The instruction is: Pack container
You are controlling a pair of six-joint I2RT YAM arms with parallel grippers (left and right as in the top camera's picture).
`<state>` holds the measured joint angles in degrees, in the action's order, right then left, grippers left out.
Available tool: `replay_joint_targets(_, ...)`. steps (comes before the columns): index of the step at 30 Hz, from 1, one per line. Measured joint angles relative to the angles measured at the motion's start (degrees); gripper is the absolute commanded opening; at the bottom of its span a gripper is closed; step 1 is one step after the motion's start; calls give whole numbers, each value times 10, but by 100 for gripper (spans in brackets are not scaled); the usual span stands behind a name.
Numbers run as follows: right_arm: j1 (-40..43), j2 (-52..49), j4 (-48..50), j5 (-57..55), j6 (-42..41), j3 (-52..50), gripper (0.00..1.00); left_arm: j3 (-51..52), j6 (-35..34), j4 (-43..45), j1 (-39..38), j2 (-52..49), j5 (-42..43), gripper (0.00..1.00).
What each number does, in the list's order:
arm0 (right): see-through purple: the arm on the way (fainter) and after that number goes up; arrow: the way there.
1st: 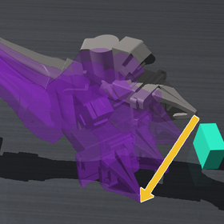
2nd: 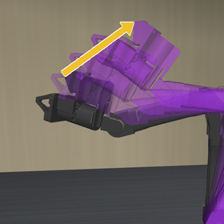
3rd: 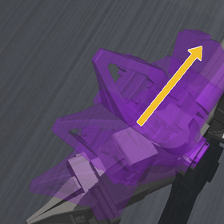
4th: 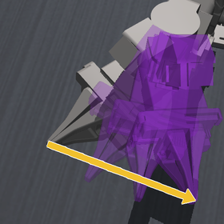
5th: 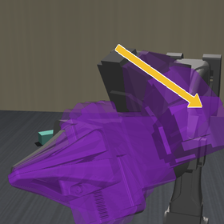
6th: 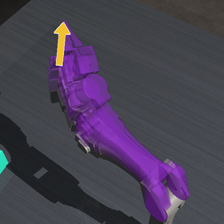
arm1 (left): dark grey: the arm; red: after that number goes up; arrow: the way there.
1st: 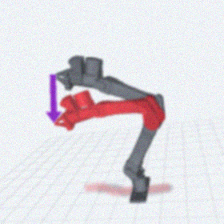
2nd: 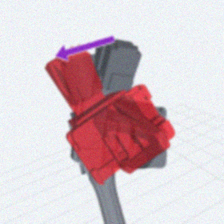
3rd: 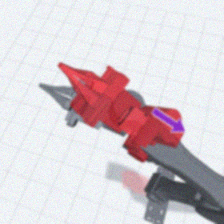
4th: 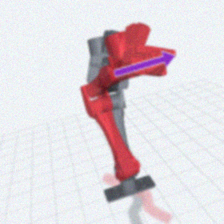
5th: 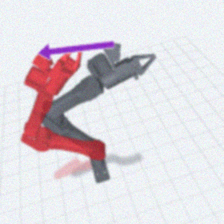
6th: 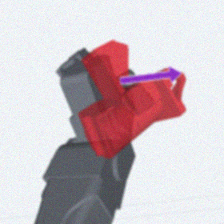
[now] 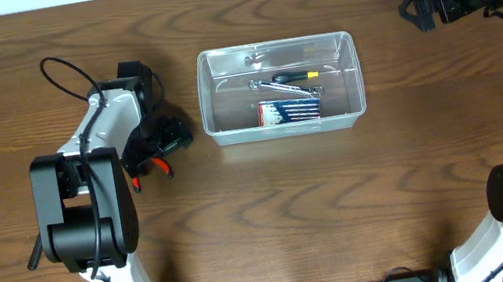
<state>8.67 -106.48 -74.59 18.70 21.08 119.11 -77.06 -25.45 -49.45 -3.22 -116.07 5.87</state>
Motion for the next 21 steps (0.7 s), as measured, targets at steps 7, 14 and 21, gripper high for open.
replay_joint_targets(7, 0, 0, -11, -4, 0, 0, 99, 0, 17, 17, -2, 0, 12, 98)
replay_joint_targets(14, 0, 0, -13, -10, 0, 0, 99, 0, 18, 19, -3, 0, 12, 99)
replay_joint_targets(21, 0, 0, -13, -14, 0, 0, 99, 3, 19, 24, -3, 0, 12, 97)
